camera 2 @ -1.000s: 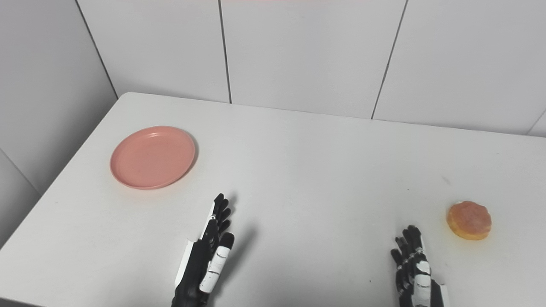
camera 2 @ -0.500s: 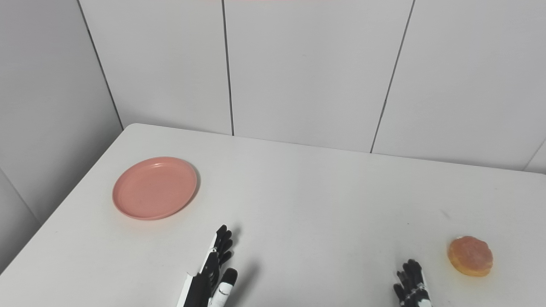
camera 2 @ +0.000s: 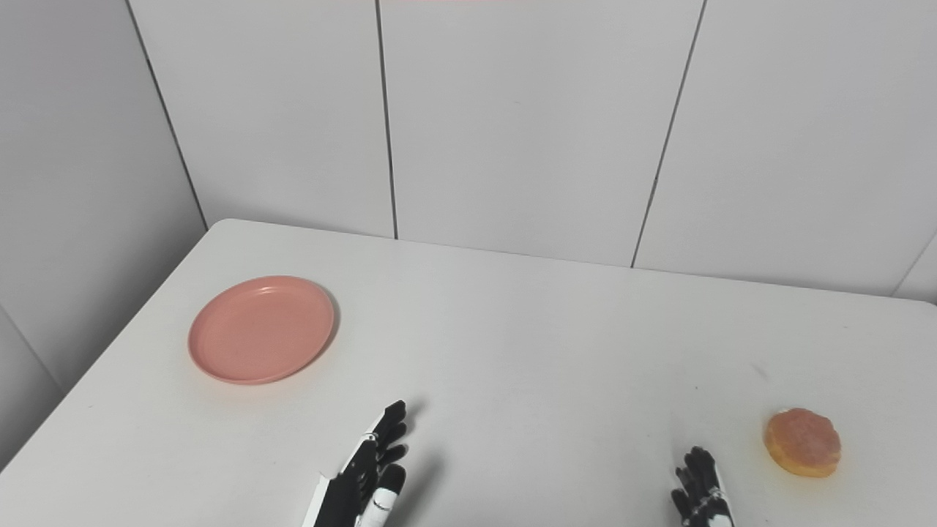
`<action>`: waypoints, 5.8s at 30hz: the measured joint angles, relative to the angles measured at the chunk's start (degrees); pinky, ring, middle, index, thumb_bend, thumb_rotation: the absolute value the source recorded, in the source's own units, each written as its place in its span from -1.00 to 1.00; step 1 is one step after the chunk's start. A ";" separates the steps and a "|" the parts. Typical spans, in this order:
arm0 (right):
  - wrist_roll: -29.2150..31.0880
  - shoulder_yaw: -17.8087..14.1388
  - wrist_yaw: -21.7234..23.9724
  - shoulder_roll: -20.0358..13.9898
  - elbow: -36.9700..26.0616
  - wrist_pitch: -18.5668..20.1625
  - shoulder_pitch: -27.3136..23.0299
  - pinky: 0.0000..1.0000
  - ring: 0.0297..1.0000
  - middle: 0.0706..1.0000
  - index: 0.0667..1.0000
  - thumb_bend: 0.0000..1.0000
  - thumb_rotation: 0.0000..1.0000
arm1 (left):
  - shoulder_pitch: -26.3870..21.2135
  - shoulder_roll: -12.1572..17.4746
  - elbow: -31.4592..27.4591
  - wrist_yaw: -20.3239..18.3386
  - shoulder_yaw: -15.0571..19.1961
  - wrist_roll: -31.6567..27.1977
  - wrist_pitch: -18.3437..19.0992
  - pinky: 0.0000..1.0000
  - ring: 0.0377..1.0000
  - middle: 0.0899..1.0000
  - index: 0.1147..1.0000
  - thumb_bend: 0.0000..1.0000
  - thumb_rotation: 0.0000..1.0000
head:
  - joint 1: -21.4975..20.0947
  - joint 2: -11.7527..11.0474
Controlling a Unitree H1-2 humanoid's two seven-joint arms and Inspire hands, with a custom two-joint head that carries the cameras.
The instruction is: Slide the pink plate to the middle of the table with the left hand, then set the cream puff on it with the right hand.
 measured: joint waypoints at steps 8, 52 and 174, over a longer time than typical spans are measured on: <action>-0.75 0.14 -0.69 -0.06 0.94 -0.90 -0.30 1.00 0.95 0.92 0.87 0.27 1.00 | -12.40 6.36 -7.57 -2.58 6.29 -3.90 3.85 0.74 0.70 0.61 0.49 0.66 0.97 | -0.17 -0.53; -1.73 1.58 -1.99 -0.51 2.13 -1.99 -1.44 1.00 0.88 0.81 0.85 0.25 1.00 | -40.40 28.77 29.52 -3.51 30.53 -21.85 9.87 0.86 0.83 0.77 0.63 0.82 0.79 | -0.44 -0.62; -2.65 5.32 -6.18 -0.39 0.22 0.61 -0.97 0.83 0.70 0.52 0.70 0.51 1.00 | -39.90 10.13 39.70 -9.60 16.41 -28.49 4.81 0.77 0.83 0.79 0.69 0.81 0.70 | -9.58 2.55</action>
